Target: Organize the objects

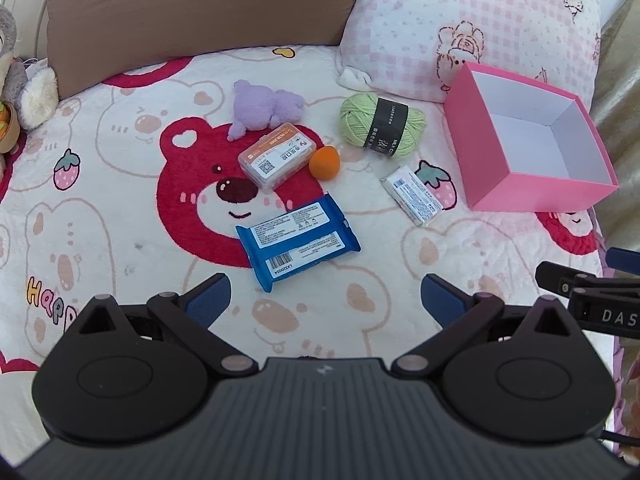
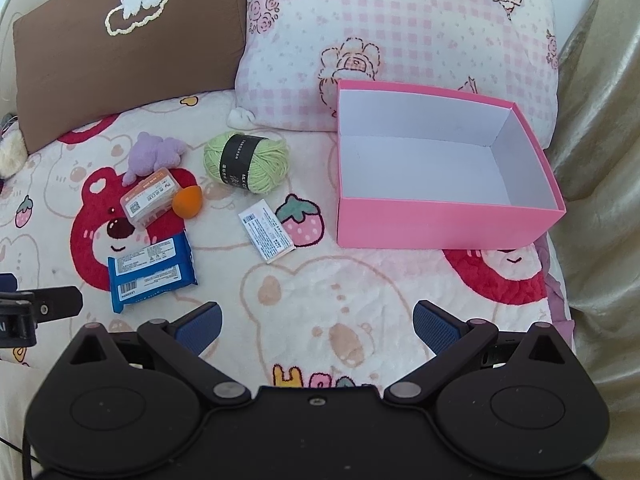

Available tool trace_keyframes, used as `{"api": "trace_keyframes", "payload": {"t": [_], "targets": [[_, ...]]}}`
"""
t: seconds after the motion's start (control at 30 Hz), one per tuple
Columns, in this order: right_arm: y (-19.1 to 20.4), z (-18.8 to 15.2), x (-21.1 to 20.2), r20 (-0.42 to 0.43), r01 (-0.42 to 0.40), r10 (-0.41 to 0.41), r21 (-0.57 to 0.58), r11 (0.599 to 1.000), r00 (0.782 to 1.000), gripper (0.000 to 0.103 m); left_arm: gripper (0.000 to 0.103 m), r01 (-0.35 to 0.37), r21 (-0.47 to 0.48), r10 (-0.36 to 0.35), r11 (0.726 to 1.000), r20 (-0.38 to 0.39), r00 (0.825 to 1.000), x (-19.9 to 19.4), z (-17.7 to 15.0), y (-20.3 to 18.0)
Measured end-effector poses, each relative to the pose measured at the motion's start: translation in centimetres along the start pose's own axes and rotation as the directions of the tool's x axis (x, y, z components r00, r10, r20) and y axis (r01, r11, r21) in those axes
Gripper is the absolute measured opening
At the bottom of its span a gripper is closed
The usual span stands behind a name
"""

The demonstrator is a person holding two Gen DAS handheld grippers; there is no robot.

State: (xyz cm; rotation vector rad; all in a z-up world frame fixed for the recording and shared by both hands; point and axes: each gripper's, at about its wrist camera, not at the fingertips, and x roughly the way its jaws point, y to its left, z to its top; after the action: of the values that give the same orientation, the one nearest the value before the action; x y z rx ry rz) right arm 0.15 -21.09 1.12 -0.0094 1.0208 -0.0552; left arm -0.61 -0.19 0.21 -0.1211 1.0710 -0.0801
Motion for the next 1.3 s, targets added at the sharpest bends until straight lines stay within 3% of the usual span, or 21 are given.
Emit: {"api": "trace_keyframes", "payload": {"t": [1.3], "targets": [[-0.55,-0.13,0.93,-0.055,-0.001,0.003,0.032,0.999,0.998,0.103,0.103,0.005,-0.006,-0.005,1.0,-0.024,1.0,0.75,-0.3,-0.25]]}}
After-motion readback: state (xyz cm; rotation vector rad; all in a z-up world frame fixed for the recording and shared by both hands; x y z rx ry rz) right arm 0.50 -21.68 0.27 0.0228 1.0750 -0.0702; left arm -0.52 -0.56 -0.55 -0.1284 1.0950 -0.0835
